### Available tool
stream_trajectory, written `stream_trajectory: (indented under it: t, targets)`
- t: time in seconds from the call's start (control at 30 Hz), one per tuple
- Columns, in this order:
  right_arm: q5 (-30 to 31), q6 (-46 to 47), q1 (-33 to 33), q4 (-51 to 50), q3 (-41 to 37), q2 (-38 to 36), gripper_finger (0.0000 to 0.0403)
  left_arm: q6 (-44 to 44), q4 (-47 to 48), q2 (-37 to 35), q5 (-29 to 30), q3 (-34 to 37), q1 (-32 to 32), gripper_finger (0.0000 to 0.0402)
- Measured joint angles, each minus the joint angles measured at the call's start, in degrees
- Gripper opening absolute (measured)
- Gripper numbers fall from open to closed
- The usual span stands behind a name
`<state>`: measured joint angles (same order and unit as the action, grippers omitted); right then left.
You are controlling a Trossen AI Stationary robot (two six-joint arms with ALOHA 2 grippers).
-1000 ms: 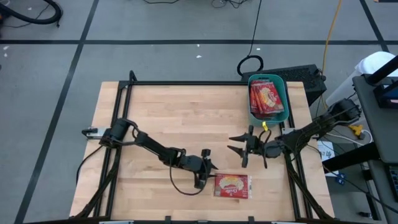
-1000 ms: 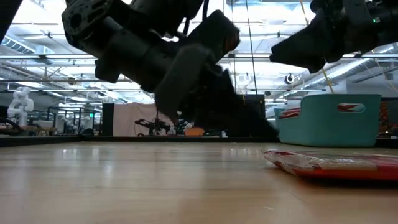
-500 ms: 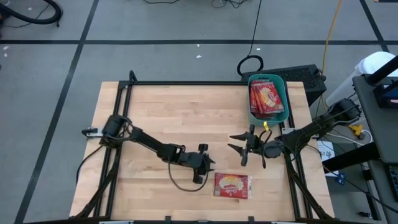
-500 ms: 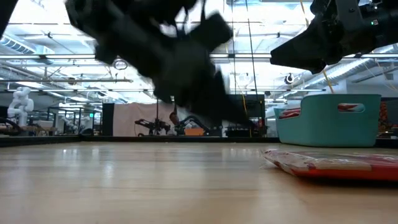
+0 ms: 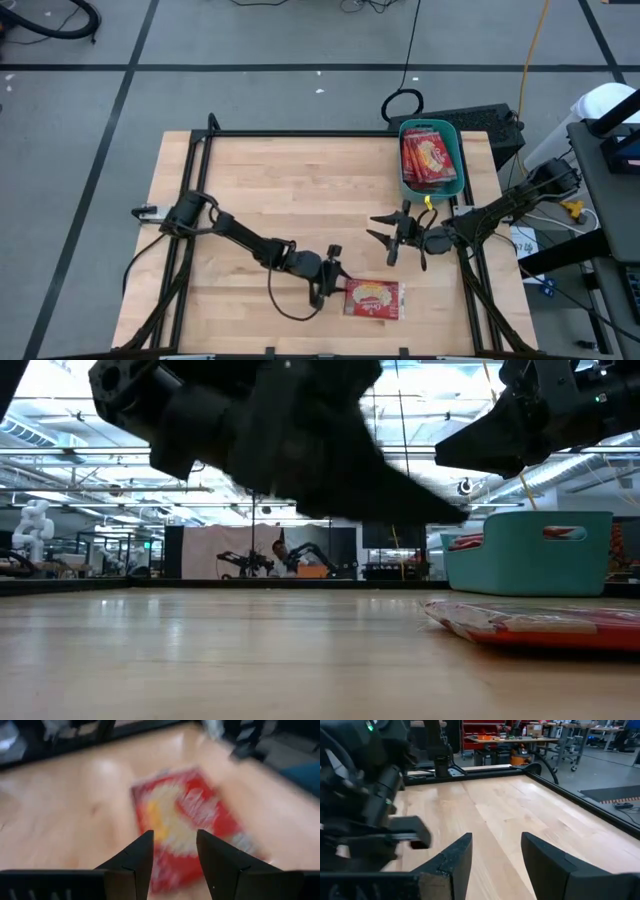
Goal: Sort popcorn bags into baskets
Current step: Put the red popcorn bag into the green bin
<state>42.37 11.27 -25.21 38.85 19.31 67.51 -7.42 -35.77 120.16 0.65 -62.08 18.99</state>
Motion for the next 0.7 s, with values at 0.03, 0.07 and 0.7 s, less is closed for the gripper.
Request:
stream_trajectory:
  t: [0.03,0.07,0.7]
  targets:
    - [0.06,0.0,0.0,-0.02,0.02,0.0,0.0164,0.02,-1.68,0.29,-0.88,-0.1,0.05,0.0152]
    - [0.06,0.0,0.0,0.04,0.02,0.0,0.0164,0.01,-2.69,0.5,-1.23,-0.17,0.13,0.0152]
    - [2.97,-0.46,0.13,-0.1,-0.03,0.0,0.0164,0.68,3.48,4.93,-4.12,-7.58,0.4,0.0152]
